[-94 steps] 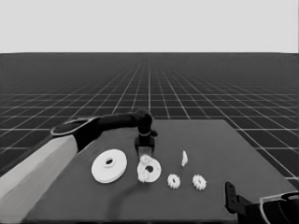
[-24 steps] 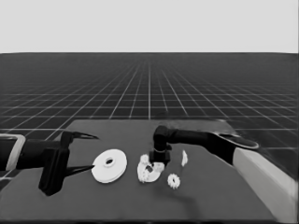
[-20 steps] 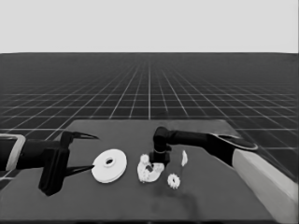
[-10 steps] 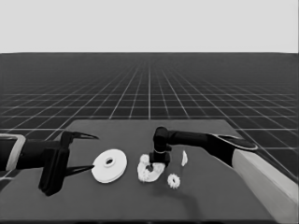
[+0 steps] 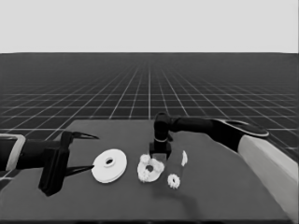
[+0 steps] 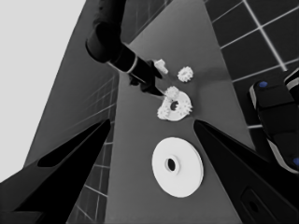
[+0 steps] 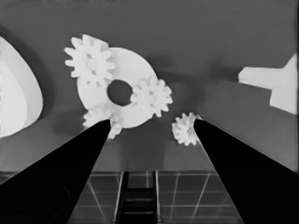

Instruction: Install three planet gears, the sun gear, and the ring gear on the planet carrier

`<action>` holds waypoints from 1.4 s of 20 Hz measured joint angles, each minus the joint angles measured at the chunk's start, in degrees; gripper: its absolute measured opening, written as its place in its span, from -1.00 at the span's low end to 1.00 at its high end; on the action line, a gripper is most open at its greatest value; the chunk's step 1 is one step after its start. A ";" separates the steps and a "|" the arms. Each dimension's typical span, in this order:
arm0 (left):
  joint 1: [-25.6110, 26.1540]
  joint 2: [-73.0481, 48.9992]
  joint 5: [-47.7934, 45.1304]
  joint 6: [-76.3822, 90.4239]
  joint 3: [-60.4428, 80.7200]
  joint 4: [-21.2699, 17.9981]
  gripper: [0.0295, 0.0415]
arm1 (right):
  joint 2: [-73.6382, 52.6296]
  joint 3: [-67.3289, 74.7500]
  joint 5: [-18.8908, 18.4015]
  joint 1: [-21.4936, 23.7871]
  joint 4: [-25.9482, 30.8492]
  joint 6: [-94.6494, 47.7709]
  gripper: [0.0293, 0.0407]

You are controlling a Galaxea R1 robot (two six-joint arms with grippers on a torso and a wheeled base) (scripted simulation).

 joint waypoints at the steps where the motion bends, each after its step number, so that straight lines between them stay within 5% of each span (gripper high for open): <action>1: 0.00 0.00 0.00 0.00 0.00 0.00 0.49 | 0.00 0.01 -0.01 0.05 0.06 0.00 0.61; 5: 0.00 0.00 0.00 0.00 0.00 0.00 0.49 | -12.68 20.59 -1.39 -0.18 -0.39 7.82 0.61; 12: 0.00 0.00 0.00 0.00 0.00 0.00 0.49 | -15.59 24.64 -1.59 -0.14 -0.42 8.90 0.61; 15: 0.00 0.00 0.00 0.00 0.00 0.00 0.49 | -14.55 19.69 0.18 -10.98 -11.10 5.40 0.61; 22: 0.00 0.00 0.00 0.00 0.00 0.00 0.49 | -14.02 17.55 1.18 -13.34 -13.41 4.08 0.61; 24: 0.00 0.00 0.00 0.00 0.00 0.00 0.49 | -14.02 17.52 1.20 -13.37 -13.45 4.06 -0.64; 28: 0.00 0.00 0.00 0.00 0.00 0.00 0.49 | -14.01 17.51 1.20 -13.35 -13.47 4.05 -0.71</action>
